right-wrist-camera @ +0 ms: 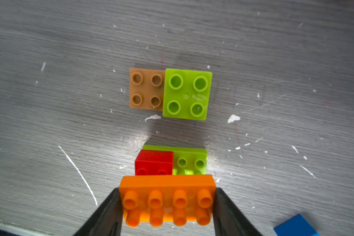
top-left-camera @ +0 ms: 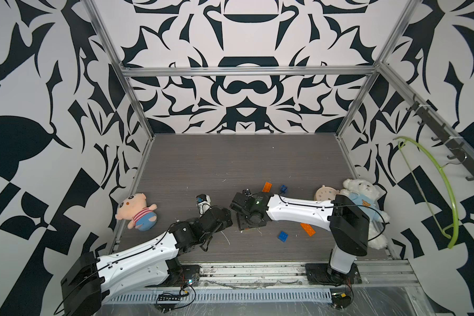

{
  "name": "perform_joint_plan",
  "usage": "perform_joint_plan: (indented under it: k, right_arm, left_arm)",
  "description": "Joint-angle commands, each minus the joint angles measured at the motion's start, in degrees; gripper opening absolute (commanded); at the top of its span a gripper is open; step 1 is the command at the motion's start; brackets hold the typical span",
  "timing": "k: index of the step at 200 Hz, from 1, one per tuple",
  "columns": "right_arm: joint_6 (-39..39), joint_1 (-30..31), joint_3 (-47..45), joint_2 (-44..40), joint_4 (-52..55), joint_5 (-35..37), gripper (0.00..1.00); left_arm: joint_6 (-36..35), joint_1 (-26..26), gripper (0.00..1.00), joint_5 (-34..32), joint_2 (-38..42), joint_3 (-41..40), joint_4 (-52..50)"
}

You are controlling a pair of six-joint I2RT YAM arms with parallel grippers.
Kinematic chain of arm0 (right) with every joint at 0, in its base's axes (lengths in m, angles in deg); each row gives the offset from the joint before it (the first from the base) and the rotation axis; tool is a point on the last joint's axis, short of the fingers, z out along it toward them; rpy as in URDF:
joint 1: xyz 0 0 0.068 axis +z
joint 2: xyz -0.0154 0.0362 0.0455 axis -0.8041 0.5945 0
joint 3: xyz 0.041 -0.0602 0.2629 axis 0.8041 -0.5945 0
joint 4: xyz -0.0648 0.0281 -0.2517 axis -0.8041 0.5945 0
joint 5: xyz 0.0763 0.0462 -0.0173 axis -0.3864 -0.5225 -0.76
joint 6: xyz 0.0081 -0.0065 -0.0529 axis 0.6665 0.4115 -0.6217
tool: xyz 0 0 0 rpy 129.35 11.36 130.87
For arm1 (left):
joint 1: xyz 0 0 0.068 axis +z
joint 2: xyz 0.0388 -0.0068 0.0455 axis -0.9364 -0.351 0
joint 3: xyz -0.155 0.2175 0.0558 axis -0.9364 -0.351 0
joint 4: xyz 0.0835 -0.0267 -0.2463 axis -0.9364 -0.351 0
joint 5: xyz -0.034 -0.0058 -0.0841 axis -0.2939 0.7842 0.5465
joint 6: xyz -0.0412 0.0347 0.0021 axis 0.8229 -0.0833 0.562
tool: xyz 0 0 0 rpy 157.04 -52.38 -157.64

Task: Assemble the number 5 with lego
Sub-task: Assemble the lego brick with the lego brick.

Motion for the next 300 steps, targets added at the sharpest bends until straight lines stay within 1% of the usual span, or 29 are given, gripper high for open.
perform_joint_plan:
  k: [1,92,135,166,202,204,209,232,256,300]
  right_arm:
    - [-1.0,0.2,2.0,0.5,1.5,0.9,0.55]
    - [-0.7,0.2,2.1,1.6,3.5,2.4,0.55]
    - [-0.6,0.2,1.9,2.2,3.4,1.5,0.55]
    - [1.9,0.2,1.6,2.7,4.0,1.3,0.55]
    - [6.0,1.2,2.4,4.0,8.0,4.5,0.55]
    - [6.2,1.3,2.5,4.1,8.2,6.0,0.55]
    - [6.7,1.5,2.5,4.1,8.6,6.9,0.55]
    - [8.0,1.9,2.8,4.4,9.1,7.6,0.54]
    - [8.3,2.2,3.6,5.3,9.9,8.1,0.53]
    - [7.6,2.3,3.5,7.5,9.5,6.3,0.51]
  left_arm:
    - [0.3,0.3,0.99,0.3,-0.5,-0.7,0.1]
    - [0.2,0.3,0.99,0.3,-2.1,0.2,0.2]
    - [0.4,0.3,0.99,0.3,-2.4,0.3,0.0]
    - [0.7,0.3,0.99,0.0,-2.3,0.2,-0.4]
    - [0.9,0.3,0.99,-0.1,-2.2,0.3,-0.6]
    - [0.9,0.3,0.99,-0.2,-2.3,0.3,-0.6]
    - [1.0,0.3,0.99,-0.2,-2.3,0.3,-0.7]
    - [1.3,0.3,0.99,-0.1,-2.2,0.0,-0.7]
    - [1.5,0.3,0.99,-0.2,-1.9,-0.2,-1.0]
    - [1.8,0.3,0.99,-0.9,-0.6,-0.8,-1.3]
